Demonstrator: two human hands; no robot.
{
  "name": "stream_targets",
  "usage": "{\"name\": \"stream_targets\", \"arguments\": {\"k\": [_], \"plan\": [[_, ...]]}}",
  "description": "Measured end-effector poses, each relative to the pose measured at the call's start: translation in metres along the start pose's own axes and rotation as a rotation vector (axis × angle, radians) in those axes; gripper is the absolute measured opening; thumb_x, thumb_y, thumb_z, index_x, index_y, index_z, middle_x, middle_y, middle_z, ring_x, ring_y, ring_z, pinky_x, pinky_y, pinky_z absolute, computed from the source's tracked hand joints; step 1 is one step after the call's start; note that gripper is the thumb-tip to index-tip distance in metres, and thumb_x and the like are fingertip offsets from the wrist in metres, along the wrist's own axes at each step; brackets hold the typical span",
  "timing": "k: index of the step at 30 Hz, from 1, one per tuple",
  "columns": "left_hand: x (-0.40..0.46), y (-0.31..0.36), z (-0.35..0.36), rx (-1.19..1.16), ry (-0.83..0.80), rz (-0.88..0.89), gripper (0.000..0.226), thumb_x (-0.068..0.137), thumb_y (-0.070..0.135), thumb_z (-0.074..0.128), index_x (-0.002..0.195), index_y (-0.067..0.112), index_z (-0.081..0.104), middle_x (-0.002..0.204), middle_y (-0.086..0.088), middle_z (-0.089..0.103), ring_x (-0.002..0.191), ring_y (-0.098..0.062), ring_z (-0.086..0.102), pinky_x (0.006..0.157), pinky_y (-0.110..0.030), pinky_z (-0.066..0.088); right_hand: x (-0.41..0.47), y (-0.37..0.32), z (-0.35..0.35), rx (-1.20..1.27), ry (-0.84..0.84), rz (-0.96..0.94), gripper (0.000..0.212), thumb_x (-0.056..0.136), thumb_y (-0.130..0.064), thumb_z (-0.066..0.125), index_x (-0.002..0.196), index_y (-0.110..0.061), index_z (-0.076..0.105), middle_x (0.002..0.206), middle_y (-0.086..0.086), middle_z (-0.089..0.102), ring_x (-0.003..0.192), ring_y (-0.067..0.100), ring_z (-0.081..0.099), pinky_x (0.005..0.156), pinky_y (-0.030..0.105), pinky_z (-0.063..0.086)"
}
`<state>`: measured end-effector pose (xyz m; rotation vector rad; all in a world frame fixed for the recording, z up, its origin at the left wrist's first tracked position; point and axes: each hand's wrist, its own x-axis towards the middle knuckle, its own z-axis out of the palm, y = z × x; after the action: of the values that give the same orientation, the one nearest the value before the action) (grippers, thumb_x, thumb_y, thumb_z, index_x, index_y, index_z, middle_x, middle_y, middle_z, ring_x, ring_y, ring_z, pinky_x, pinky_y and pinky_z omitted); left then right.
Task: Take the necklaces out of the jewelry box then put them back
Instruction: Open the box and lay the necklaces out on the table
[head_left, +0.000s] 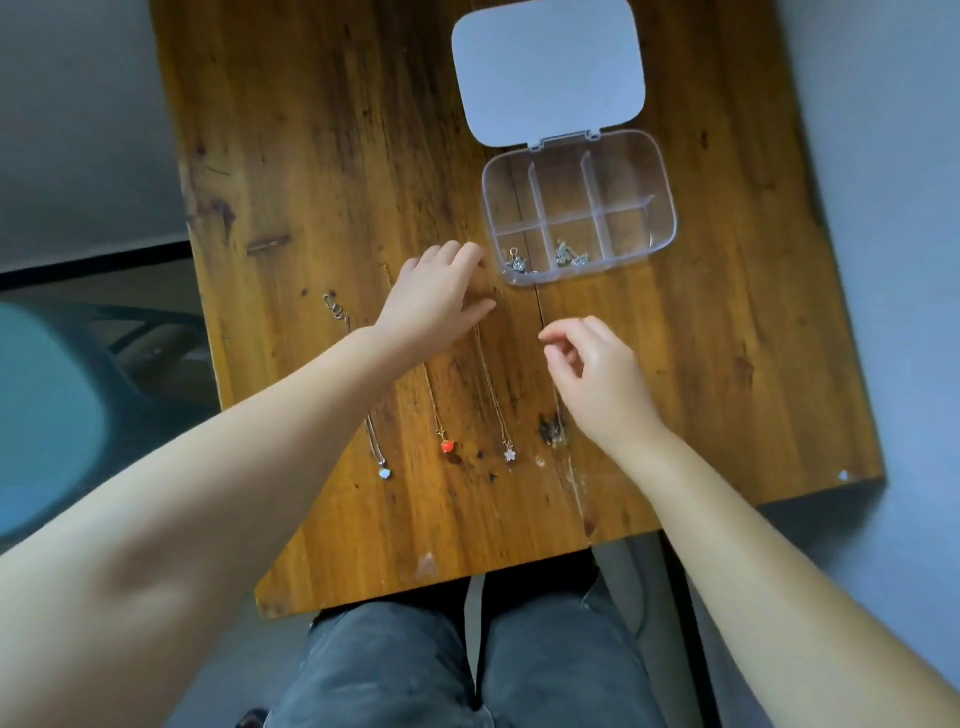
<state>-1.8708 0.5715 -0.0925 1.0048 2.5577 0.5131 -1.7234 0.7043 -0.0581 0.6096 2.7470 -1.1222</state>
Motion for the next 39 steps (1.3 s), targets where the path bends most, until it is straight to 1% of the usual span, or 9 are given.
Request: {"name": "stream_targets", "arguments": {"k": [2, 5, 8, 15, 20, 28, 31, 35, 39], "plan": [[0.0, 0.011, 0.001, -0.075, 0.067, -0.036, 0.051, 0.089, 0.024, 0.062, 0.133, 0.013, 0.041, 0.126, -0.013, 0.056, 0.114, -0.029, 0.051, 0.094, -0.042, 0.044, 0.047, -0.009, -0.02, -0.06, 0.041, -0.06, 0.023, 0.096, -0.012, 0.047, 0.112, -0.013, 0.064, 0.112, 0.006, 0.063, 0.094, 0.017, 0.06, 0.081, 0.025, 0.048], [0.003, 0.022, 0.007, -0.096, 0.12, -0.034, 0.053, 0.088, 0.023, 0.063, 0.135, 0.014, 0.041, 0.127, -0.012, 0.056, 0.116, -0.028, 0.05, 0.094, -0.04, 0.045, 0.107, -0.02, -0.028, -0.292, -0.149, -0.096, 0.029, 0.096, -0.012, 0.046, 0.121, -0.017, 0.061, 0.123, 0.007, 0.062, 0.108, 0.023, 0.06, 0.089, 0.03, 0.048], [0.007, 0.025, 0.013, -0.107, 0.169, -0.09, 0.045, 0.088, 0.025, 0.063, 0.129, 0.015, 0.047, 0.125, -0.009, 0.058, 0.115, -0.026, 0.051, 0.091, -0.038, 0.047, 0.139, -0.025, -0.023, -0.573, -0.369, -0.177, 0.03, 0.094, -0.014, 0.051, 0.121, -0.02, 0.061, 0.117, 0.007, 0.065, 0.101, 0.027, 0.063, 0.08, 0.034, 0.052], [0.01, 0.029, 0.018, -0.111, 0.249, -0.158, 0.035, 0.089, 0.027, 0.062, 0.121, 0.015, 0.054, 0.12, -0.009, 0.062, 0.113, -0.025, 0.053, 0.087, -0.032, 0.048, 0.16, -0.019, -0.013, -0.687, -0.559, -0.293, 0.018, 0.089, -0.021, 0.058, 0.103, -0.015, 0.068, 0.094, 0.006, 0.068, 0.079, 0.022, 0.064, 0.069, 0.03, 0.053], [0.008, 0.031, 0.016, -0.116, 0.262, -0.158, 0.034, 0.089, 0.025, 0.061, 0.12, 0.013, 0.054, 0.115, -0.01, 0.064, 0.11, -0.026, 0.055, 0.084, -0.036, 0.05, 0.168, -0.022, -0.024, -0.562, -0.736, -0.231, 0.022, 0.089, -0.013, 0.059, 0.109, -0.013, 0.067, 0.097, 0.004, 0.065, 0.081, 0.016, 0.06, 0.07, 0.025, 0.045], [0.012, 0.049, 0.01, -0.096, 0.256, -0.192, 0.047, 0.086, 0.032, 0.064, 0.128, 0.017, 0.049, 0.119, -0.011, 0.054, 0.109, -0.024, 0.048, 0.082, -0.028, 0.045, 0.133, -0.021, -0.048, -0.327, -0.609, -0.221, 0.021, 0.094, -0.01, 0.049, 0.104, -0.012, 0.067, 0.092, 0.002, 0.061, 0.083, 0.018, 0.059, 0.065, 0.021, 0.047], [0.014, 0.058, 0.004, -0.14, 0.229, -0.158, 0.047, 0.086, 0.04, 0.062, 0.126, 0.017, 0.052, 0.116, -0.011, 0.053, 0.108, -0.026, 0.046, 0.082, -0.034, 0.044, 0.119, -0.018, -0.064, -0.036, -0.568, -0.068, 0.016, 0.095, -0.011, 0.05, 0.101, -0.016, 0.063, 0.086, 0.004, 0.065, 0.075, 0.014, 0.065, 0.066, 0.02, 0.055], [0.018, 0.072, -0.007, -0.309, 0.172, -0.075, 0.028, 0.092, 0.031, 0.057, 0.105, 0.009, 0.068, 0.123, -0.007, 0.055, 0.112, -0.021, 0.045, 0.086, -0.025, 0.037, 0.096, -0.021, -0.095, 0.408, -0.478, 0.056, 0.016, 0.094, -0.007, 0.052, 0.103, -0.008, 0.065, 0.084, 0.007, 0.066, 0.062, 0.006, 0.064, 0.062, 0.016, 0.054], [0.019, 0.084, -0.029, -0.612, 0.046, -0.111, 0.023, 0.093, 0.027, 0.056, 0.09, 0.009, 0.069, 0.095, -0.004, 0.066, 0.08, -0.009, 0.055, 0.07, -0.022, 0.042, 0.068, -0.009, -0.117, 0.716, -0.335, 0.148, 0.016, 0.091, 0.0, 0.054, 0.095, -0.01, 0.066, 0.082, 0.005, 0.065, 0.072, 0.008, 0.066, 0.063, 0.018, 0.055]]}}
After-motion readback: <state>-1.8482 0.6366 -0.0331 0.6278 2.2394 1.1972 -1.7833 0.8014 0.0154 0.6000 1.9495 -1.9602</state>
